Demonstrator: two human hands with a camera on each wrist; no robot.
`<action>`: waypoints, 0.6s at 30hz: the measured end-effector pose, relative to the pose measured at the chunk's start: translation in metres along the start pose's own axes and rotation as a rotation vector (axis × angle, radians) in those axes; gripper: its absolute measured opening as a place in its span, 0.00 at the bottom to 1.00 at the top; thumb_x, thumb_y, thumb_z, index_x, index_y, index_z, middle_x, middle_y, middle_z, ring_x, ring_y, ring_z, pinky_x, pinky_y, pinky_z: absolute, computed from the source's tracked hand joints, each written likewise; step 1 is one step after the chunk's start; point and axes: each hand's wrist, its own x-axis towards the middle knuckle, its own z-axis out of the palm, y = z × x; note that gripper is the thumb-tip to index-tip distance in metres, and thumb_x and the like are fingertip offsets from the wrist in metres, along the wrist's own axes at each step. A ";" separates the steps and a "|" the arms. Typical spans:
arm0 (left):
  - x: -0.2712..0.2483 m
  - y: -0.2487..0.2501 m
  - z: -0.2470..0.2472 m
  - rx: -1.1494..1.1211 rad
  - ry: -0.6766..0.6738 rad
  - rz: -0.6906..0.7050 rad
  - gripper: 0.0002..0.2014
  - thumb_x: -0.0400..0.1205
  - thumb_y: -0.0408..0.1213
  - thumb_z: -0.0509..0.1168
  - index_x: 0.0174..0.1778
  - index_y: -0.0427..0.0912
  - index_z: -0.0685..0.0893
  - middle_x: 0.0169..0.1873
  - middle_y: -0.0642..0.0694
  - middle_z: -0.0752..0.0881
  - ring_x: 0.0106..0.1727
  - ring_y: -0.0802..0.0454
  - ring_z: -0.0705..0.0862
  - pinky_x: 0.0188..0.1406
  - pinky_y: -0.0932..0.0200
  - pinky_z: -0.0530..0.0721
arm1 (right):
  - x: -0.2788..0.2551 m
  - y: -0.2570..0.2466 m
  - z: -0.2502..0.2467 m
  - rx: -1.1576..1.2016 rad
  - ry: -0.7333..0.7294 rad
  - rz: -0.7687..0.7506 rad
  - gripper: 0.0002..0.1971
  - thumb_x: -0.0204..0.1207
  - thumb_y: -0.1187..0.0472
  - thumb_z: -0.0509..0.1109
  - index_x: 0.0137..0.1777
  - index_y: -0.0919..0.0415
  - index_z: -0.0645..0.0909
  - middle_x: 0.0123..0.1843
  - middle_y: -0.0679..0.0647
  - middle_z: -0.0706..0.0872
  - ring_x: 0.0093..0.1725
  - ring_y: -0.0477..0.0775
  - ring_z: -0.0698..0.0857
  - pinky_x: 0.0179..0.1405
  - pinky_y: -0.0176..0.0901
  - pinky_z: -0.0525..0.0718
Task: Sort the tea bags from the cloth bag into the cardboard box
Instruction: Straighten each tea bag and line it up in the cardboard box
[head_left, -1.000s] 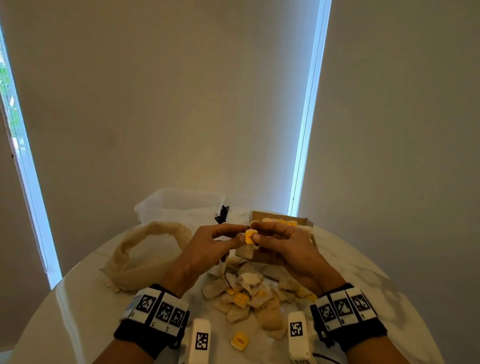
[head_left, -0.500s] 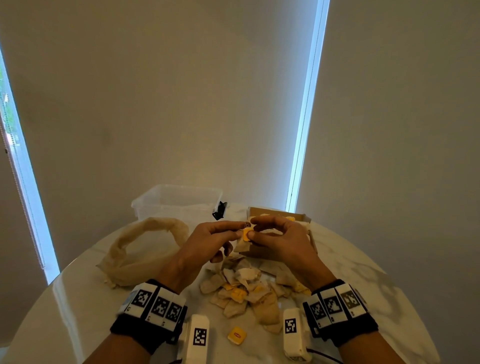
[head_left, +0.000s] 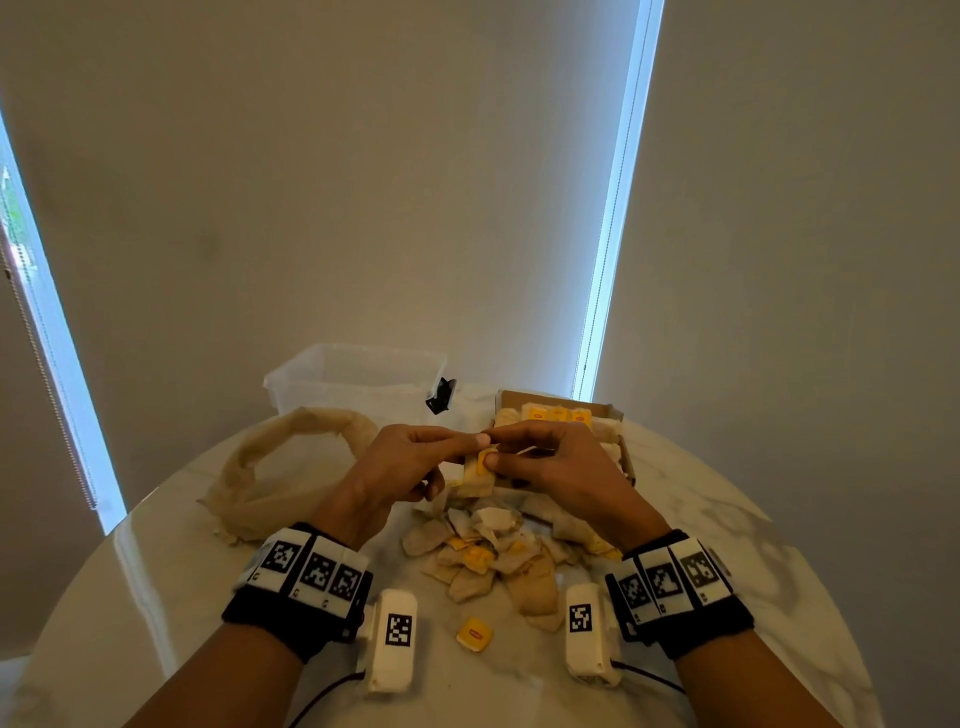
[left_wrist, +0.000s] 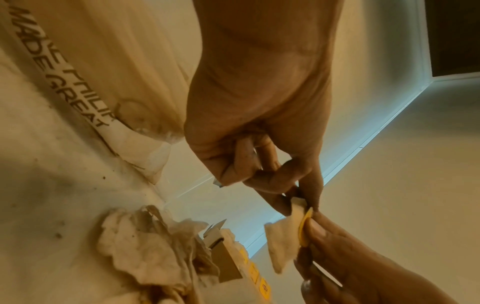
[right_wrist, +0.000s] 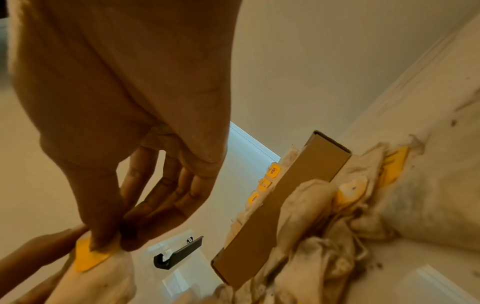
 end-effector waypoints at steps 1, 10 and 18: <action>0.001 0.000 -0.001 0.011 -0.012 -0.009 0.18 0.77 0.55 0.81 0.53 0.46 0.97 0.49 0.46 0.96 0.24 0.53 0.78 0.23 0.64 0.72 | 0.000 0.000 0.000 -0.009 0.002 0.005 0.13 0.78 0.59 0.84 0.62 0.48 0.94 0.52 0.49 0.97 0.52 0.53 0.95 0.57 0.50 0.95; -0.001 -0.001 0.001 -0.027 -0.041 -0.030 0.27 0.77 0.66 0.76 0.58 0.46 0.93 0.52 0.52 0.96 0.29 0.54 0.81 0.28 0.61 0.74 | 0.002 0.004 0.001 0.004 0.059 0.035 0.10 0.77 0.61 0.85 0.58 0.56 0.95 0.48 0.50 0.97 0.48 0.50 0.95 0.49 0.38 0.93; 0.000 -0.001 0.000 0.027 -0.078 0.035 0.17 0.76 0.45 0.84 0.60 0.54 0.93 0.49 0.51 0.96 0.32 0.52 0.82 0.36 0.57 0.76 | 0.003 0.003 -0.003 0.099 0.049 0.122 0.11 0.76 0.64 0.85 0.58 0.62 0.94 0.50 0.53 0.97 0.51 0.51 0.96 0.49 0.38 0.93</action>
